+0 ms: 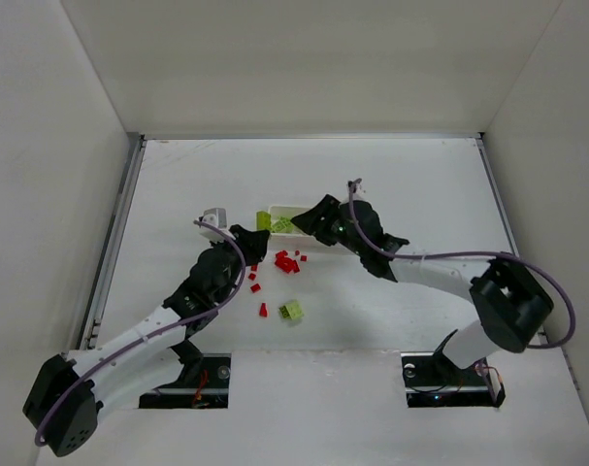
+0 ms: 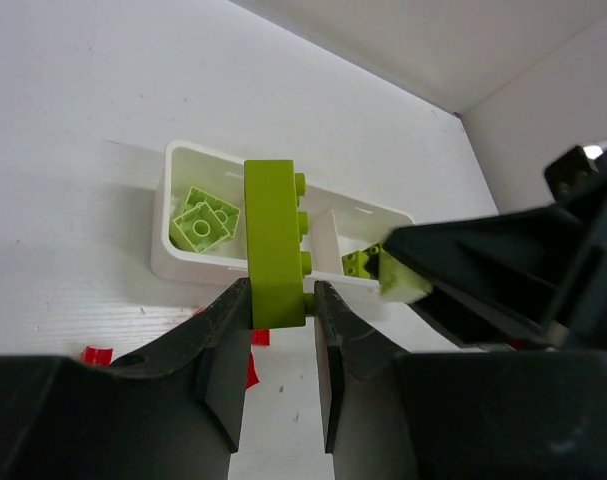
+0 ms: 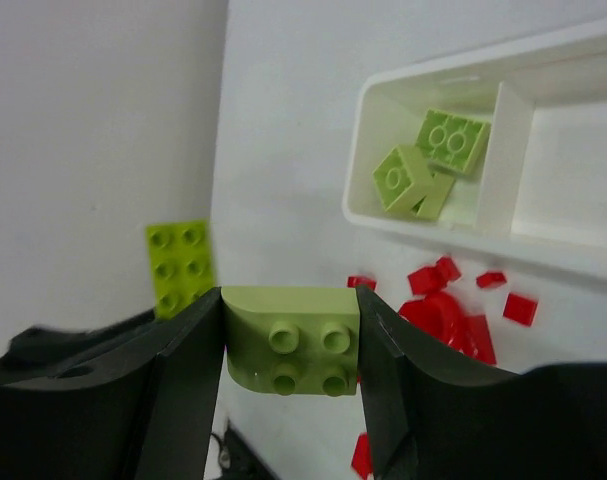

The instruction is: Sort the legos into containers by color

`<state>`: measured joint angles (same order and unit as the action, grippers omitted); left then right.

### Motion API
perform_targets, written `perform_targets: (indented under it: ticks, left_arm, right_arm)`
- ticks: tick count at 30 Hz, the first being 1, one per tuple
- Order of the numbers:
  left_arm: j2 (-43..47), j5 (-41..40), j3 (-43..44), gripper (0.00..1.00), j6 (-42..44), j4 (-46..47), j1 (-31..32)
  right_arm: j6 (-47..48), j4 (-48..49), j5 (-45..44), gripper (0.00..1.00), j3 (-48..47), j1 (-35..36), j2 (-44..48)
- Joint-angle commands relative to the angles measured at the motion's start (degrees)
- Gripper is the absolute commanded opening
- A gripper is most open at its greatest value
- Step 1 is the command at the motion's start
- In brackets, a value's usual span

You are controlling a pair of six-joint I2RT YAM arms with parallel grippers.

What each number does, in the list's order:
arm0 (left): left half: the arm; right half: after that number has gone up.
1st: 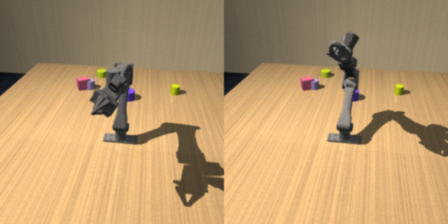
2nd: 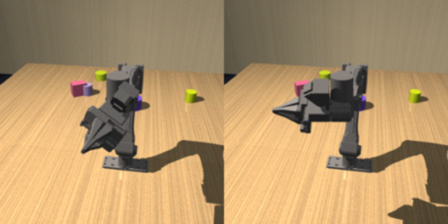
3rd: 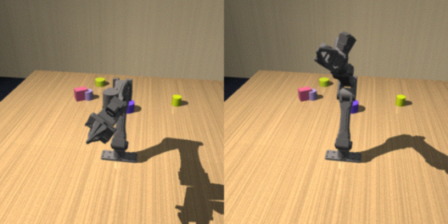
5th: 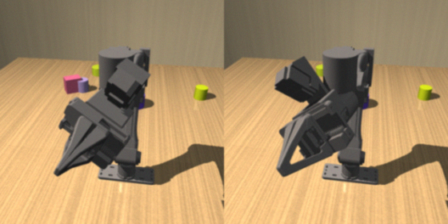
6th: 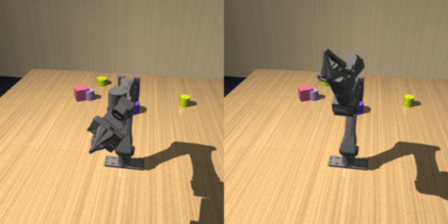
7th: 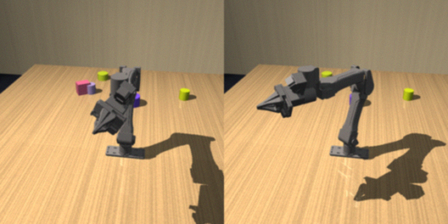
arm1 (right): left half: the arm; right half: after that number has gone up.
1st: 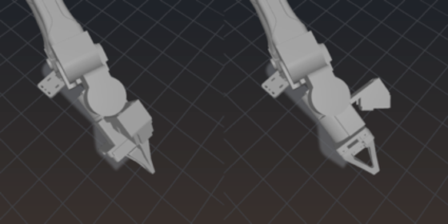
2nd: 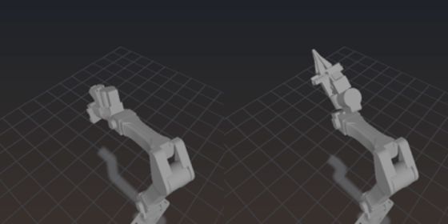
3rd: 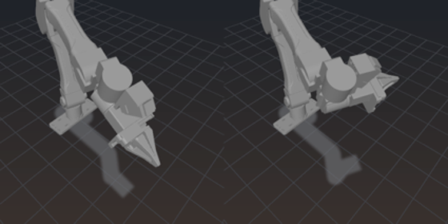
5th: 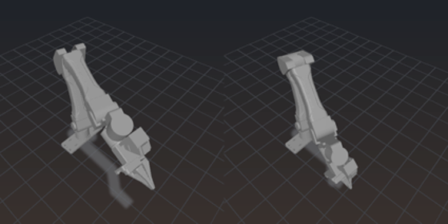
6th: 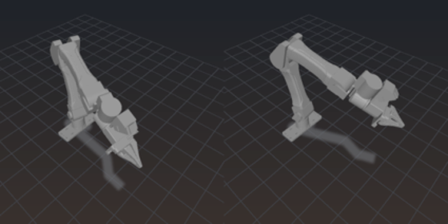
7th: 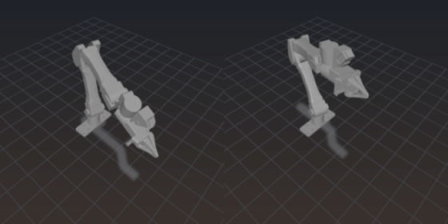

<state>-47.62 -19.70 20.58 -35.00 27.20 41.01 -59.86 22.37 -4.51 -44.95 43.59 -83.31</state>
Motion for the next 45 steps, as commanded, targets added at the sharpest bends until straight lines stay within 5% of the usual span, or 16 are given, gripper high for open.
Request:
perform_targets:
  ticks: [1, 16, 19, 26, 35, 38, 42, 45]
  left_arm:
    - [3.6, -0.7, -0.2, 0.17, -0.6, -1.0, -0.5]
    - [6.0, -0.7, -1.5, 0.18, -1.8, -3.6, -0.8]
    - [5.7, -0.4, -1.2, 0.18, -1.7, -3.7, -1.2]
    - [5.2, -0.2, -0.7, 0.19, -2.1, -3.8, -0.5]
    - [1.0, -0.7, 1.1, 0.18, -2.9, -2.0, 2.2]
    - [-2.3, -0.5, 3.0, 0.18, -3.0, -1.3, 3.7]
    - [-8.3, -0.8, 6.2, 0.18, -1.9, 1.4, 6.9]
    - [-14.2, -0.2, 10.3, 0.19, -1.2, 2.9, 8.5]
  right_arm:
    - [4.6, -4.3, -0.8, 0.38, -9.2, -1.0, -7.5]
    - [10.6, -18.7, -3.6, 0.44, -32.1, -2.2, -26.7]
    - [10.5, -18.7, -3.9, 0.53, -32.9, -2.0, -27.9]
    - [10.8, -17.9, -4.6, 0.71, -32.1, -2.0, -25.3]
    - [11.6, -13.7, -4.7, 0.71, -24.2, -2.9, -15.8]
    - [12.0, -11.7, -5.1, 0.63, -19.2, -4.6, -10.5]
    - [14.1, -9.4, -8.4, 0.33, -8.9, -7.6, 0.7]
    - [15.6, -10.2, -11.8, 0.22, -1.7, -10.5, 9.1]
